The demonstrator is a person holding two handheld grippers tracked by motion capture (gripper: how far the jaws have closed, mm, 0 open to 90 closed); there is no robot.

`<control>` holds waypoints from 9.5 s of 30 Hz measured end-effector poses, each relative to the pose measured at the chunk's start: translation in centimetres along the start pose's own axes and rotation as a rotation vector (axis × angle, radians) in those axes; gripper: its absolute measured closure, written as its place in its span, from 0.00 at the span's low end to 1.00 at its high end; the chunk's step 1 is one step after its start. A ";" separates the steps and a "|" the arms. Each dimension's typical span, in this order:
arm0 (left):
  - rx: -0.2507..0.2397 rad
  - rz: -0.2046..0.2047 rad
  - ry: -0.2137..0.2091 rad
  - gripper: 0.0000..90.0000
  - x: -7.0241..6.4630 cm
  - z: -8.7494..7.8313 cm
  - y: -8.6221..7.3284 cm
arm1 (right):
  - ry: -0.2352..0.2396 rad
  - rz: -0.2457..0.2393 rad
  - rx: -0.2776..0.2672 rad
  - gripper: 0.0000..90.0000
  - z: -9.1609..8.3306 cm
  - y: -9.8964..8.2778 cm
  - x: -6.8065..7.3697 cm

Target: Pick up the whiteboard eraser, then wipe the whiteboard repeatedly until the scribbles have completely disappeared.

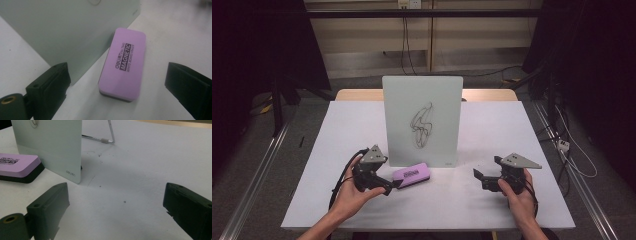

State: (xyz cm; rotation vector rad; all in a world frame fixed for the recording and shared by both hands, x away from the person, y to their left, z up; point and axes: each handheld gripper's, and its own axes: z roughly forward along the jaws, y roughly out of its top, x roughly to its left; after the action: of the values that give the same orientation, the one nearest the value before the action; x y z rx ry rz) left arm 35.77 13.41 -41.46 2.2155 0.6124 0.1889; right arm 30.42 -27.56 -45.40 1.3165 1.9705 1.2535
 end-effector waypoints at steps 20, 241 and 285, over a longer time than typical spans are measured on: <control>0.108 0.122 -0.069 0.10 -0.9 2.2 3.0 | 0.009 -0.004 0.007 0.07 0.1 0.0 0.0; -0.094 0.364 0.137 0.46 2.5 -0.4 15.8 | 0.041 -0.035 0.032 0.06 0.6 0.0 0.4; 0.066 0.448 0.044 0.46 -1.4 5.8 12.4 | 0.039 -0.036 0.031 0.07 0.6 0.0 0.4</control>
State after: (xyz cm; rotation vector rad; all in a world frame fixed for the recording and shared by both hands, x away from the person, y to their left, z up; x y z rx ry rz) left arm 41.03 1.95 -35.94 2.3920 0.1377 0.4524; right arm 30.70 -26.98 -45.63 1.2741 2.0392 1.2456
